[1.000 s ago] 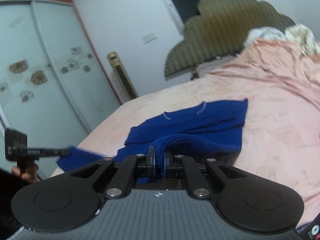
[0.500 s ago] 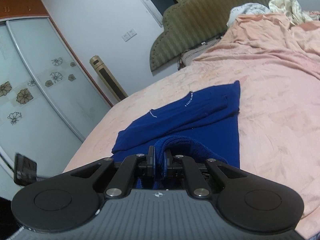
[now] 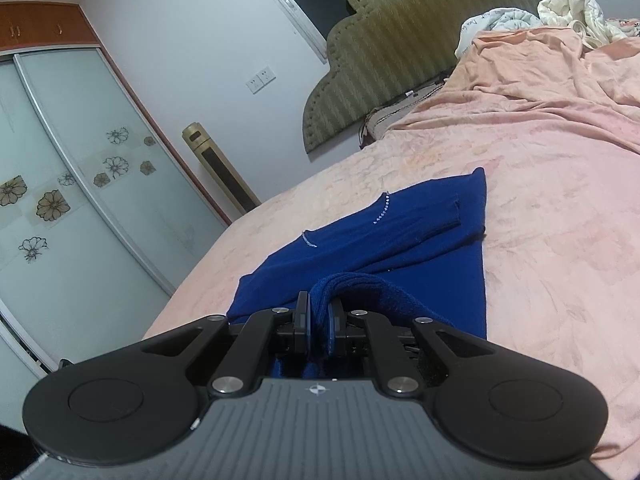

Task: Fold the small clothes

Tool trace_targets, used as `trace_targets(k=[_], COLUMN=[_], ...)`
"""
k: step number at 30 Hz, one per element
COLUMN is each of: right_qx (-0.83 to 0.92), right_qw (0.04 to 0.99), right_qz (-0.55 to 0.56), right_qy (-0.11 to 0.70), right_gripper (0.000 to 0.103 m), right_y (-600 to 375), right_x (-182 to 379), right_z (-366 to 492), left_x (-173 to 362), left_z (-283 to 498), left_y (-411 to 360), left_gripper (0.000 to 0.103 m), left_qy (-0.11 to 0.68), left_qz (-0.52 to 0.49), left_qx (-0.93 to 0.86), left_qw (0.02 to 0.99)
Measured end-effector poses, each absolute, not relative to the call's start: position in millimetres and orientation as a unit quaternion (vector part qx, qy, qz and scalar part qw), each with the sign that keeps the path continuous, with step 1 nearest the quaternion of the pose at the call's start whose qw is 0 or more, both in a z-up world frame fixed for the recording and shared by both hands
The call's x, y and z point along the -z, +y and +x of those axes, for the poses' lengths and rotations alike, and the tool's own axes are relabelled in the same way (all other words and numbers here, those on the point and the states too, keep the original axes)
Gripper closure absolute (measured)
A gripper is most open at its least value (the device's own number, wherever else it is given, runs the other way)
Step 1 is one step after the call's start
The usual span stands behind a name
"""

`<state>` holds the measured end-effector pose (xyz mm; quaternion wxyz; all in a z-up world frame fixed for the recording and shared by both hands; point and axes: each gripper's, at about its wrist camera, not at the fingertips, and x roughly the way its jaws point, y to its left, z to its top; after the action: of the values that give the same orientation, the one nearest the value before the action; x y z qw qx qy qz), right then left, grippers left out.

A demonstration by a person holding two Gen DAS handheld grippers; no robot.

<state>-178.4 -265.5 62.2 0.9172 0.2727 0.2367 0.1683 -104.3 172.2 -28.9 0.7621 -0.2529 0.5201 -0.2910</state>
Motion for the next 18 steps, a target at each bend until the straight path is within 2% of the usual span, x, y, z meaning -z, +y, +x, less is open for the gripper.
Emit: trace_targets(k=[5,10,14,16,17,18], right_qx=[-0.165,-0.157,-0.13,-0.098,-0.087,-0.079], right_qw=[0.918,0.922,0.922,0.922,0.921,0.918], right_qz=[0.277,0.28,0.291,0.284,0.281,0.28], right_qy=[0.233,0.218,0.22,0.245,0.257,0.268], right_gripper=[0.091,0.091,0.091,0.091,0.091,0.091], right_y=[-265.8,-271.2,-277.6,-278.6,-278.1,-277.9], right_x=[-61.8,-67.6,-55.5,-40.6,-34.0,-27.0], right_z=[-181.4,-168.9,-142.0,-127.3,-122.5,-119.4], left_x=[-12.6,-56.9,-46.1,-37.4,-34.9,-33.6], left_z=[-103.9,-53.9,-8.0,-0.8,-2.9,-6.9], left_y=[169.9,164.4,154.5,156.4,158.3,159.3], left_gripper=[0.099,0.099,0.097,0.09,0.075,0.05], left_qy=[0.443,0.369,0.396,0.43,0.437,0.439], left_qz=[-0.199,-0.162,-0.143,-0.17,-0.184,-0.194], left_qx=[0.293,0.27,0.201,0.2,0.208,0.214], left_qw=[0.824,0.875,0.884,0.864,0.856,0.851])
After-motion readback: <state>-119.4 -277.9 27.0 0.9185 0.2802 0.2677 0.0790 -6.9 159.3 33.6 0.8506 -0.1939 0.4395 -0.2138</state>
